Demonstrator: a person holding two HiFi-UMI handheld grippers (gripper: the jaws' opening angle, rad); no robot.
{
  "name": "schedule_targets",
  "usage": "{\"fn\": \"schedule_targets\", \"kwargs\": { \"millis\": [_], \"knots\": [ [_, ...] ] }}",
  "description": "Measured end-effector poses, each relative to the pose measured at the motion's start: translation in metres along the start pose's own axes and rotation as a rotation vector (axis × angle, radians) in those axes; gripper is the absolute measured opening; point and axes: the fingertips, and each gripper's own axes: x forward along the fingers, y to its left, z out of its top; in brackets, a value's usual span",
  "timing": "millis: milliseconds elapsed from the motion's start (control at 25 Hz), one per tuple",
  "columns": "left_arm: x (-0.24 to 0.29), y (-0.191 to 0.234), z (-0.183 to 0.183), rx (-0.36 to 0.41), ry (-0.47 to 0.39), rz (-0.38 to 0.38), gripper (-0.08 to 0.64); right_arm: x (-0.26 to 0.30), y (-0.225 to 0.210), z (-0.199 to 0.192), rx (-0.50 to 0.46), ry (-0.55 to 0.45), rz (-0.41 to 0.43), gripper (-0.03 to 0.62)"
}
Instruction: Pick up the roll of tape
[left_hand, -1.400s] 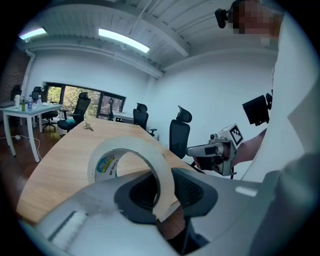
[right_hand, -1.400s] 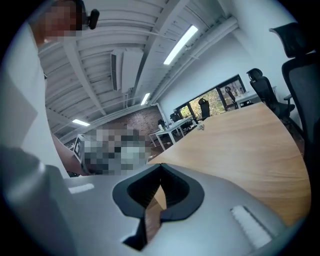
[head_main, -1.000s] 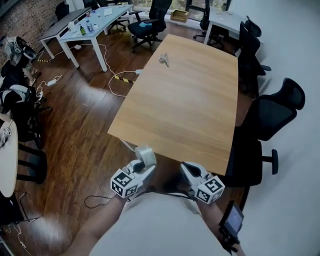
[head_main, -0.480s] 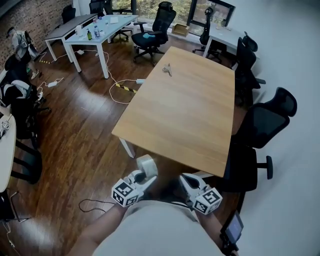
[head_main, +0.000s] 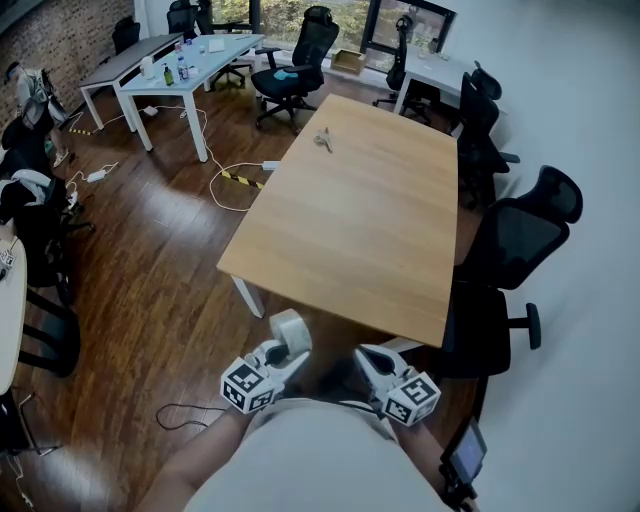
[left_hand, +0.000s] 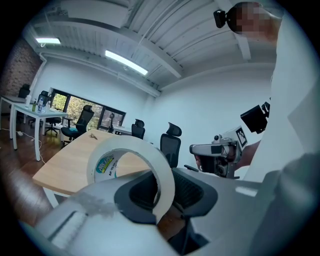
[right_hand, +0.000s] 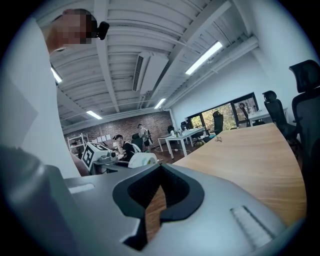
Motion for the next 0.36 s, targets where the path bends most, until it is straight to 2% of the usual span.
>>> {"fn": "schedule_targets", "kwargs": {
  "millis": [360],
  "knots": [
    [0.0041,0.0018,-0.0023,-0.005,0.010,-0.015,0.092,0.0001,-0.0043,-0.0043,0.006,0.008,-0.021,0.005]
  ]
}}
